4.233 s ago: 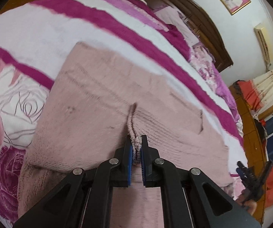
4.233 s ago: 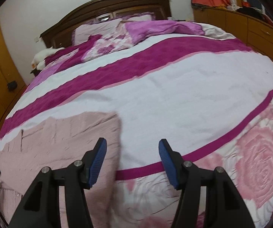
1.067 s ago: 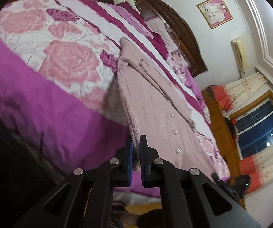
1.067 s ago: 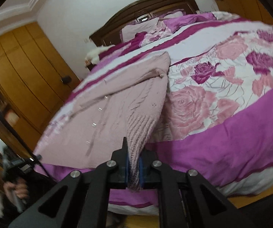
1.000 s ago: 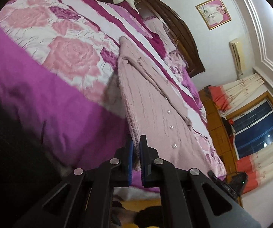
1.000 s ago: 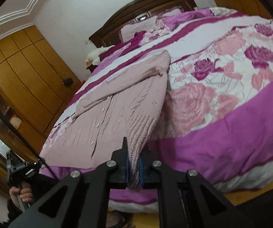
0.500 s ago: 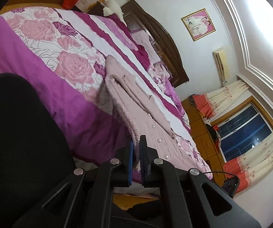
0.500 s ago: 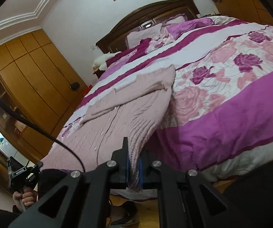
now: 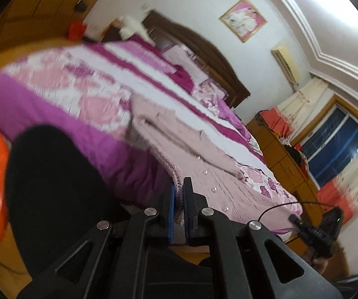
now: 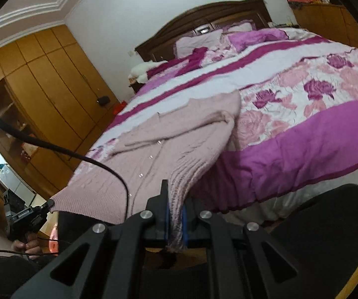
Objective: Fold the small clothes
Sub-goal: 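Lift the ribbed hem with the right tool toward the collar, then carry the held hem over the cardigan body toward the collar with the right tool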
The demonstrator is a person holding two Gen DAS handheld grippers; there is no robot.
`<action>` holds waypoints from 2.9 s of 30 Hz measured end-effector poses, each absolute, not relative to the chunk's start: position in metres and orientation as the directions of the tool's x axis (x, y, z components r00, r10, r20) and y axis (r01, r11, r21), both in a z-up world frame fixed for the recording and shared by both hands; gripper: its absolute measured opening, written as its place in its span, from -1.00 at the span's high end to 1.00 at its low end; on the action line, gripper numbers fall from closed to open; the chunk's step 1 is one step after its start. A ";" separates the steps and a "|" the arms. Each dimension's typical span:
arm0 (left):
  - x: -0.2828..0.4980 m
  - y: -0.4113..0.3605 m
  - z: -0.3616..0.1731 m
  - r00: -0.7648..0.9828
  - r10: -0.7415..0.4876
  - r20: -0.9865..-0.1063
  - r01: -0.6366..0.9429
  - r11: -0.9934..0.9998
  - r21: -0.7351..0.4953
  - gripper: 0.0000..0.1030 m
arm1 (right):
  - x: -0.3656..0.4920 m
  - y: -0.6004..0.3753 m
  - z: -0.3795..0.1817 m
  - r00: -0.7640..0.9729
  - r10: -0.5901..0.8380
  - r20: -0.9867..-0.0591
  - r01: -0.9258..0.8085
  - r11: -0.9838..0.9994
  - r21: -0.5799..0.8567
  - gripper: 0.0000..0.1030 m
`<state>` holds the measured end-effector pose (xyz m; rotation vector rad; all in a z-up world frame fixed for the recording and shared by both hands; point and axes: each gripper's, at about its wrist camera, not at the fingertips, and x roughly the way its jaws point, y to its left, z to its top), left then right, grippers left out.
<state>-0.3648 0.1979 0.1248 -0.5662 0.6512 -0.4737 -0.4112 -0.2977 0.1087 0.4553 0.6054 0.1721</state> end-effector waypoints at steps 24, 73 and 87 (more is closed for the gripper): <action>-0.412 0.192 0.204 0.785 -0.572 -0.238 0.370 0.741 -0.560 1.00 | -0.463 -0.269 0.197 0.927 0.153 -0.343 -0.054 0.959 0.280 0.86; -0.261 0.194 0.161 0.773 -0.468 -0.428 0.163 0.799 -0.579 1.00 | -0.324 -0.319 0.151 0.872 0.206 -0.444 -0.033 0.930 0.367 0.85; -0.166 0.160 0.135 0.752 -0.441 -0.490 0.164 0.845 -0.509 1.00 | -0.245 -0.340 0.129 0.838 0.214 -0.501 -0.018 0.930 0.367 0.85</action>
